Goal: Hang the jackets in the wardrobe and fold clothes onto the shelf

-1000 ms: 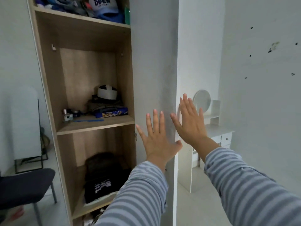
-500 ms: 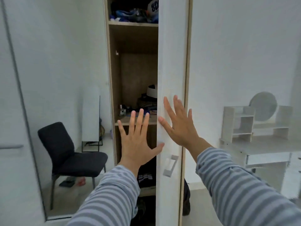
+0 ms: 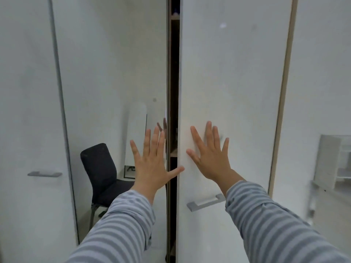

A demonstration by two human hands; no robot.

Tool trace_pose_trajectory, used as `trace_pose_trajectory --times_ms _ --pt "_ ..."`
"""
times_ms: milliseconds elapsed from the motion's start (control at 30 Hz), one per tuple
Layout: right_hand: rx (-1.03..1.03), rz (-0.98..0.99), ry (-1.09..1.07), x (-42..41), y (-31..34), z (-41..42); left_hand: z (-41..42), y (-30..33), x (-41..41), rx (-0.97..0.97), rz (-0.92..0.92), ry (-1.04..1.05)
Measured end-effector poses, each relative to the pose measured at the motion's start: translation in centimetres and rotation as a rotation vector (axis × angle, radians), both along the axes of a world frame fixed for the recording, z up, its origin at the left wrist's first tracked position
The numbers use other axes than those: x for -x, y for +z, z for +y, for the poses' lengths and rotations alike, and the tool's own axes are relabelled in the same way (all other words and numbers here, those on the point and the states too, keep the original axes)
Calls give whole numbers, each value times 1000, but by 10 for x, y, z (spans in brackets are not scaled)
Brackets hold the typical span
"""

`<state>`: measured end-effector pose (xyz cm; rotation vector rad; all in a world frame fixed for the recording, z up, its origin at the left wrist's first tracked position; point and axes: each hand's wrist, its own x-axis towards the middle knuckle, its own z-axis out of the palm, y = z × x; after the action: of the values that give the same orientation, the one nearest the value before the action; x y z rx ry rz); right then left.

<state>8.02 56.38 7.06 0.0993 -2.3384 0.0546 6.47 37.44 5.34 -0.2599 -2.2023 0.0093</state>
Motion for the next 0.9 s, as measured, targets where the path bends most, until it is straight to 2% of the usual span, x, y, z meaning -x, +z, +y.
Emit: trace_pose_trajectory --times_ms 500,700,900 --pt "-128 104 -156 159 -17 -6 -8 2 185 72 17 -82" --pt "-136 98 -203 176 -16 -7 1 -5 203 18 6 -102" --pt "-102 82 -136 162 -15 -11 -3 1 190 36 -62 -100"
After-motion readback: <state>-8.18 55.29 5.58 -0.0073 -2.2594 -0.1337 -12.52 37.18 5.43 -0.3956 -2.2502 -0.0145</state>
